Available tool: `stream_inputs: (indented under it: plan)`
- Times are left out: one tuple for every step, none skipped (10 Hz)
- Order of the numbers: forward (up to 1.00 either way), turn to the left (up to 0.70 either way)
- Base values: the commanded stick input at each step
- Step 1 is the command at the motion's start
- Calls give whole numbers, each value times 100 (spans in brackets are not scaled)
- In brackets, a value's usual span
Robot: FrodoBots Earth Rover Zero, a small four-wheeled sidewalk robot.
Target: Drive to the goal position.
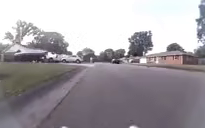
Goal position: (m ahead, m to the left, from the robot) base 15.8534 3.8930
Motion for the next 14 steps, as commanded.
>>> stream_inputs:
  plan:
    - [100,0]
    - [100,0]
    - [100,0]
    - [100,0]
    - [100,7]
    - [100,27]
    - [100,28]
    - [100,27]
    - [100,9]
    - [100,0]
    - [100,0]
    - [98,0]
    - [98,0]
    - [98,0]
